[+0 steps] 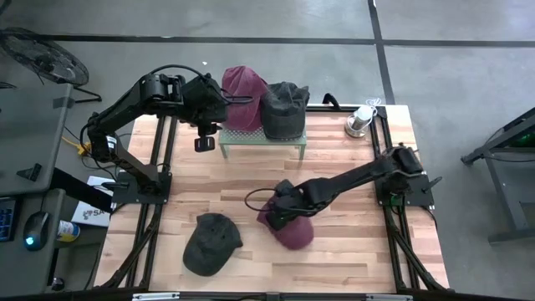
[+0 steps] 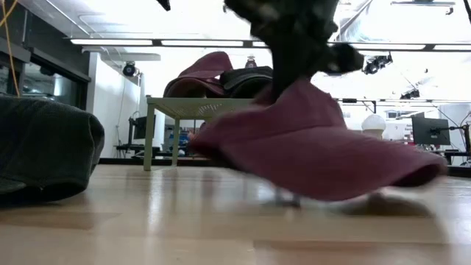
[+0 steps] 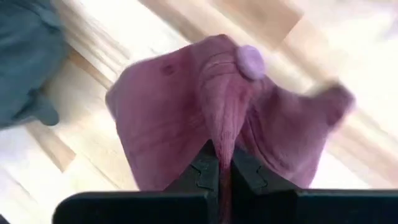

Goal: Pick & Place hat
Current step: Stack the red caps on top of the red cap on the shelf

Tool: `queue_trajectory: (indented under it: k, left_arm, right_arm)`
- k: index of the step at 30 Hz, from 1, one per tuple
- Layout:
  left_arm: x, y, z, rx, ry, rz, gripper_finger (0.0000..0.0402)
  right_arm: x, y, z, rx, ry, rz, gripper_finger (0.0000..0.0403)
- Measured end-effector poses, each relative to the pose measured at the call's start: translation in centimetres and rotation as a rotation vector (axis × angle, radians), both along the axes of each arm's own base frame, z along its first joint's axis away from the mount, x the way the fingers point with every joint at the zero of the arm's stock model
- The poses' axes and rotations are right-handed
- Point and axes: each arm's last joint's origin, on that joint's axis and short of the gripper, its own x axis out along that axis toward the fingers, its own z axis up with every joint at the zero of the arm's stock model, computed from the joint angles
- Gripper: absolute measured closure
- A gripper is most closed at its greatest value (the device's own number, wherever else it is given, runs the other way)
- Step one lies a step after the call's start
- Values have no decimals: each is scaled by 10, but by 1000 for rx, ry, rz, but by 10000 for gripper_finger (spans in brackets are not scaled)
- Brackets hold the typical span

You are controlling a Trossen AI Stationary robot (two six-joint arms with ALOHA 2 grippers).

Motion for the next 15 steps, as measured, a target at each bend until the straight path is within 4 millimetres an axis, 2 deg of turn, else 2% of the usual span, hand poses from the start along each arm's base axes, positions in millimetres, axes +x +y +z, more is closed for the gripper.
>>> queue_trajectory:
  k: [8,15]
  left_arm:
    - [4,1,2,-8,-56,40,316]
    - [5,1,3,-22,-82,72,316]
  right_arm:
    - [-30,-9,58,-140,-116,99,401]
    - [-54,-21,99,-244,-217,191,402]
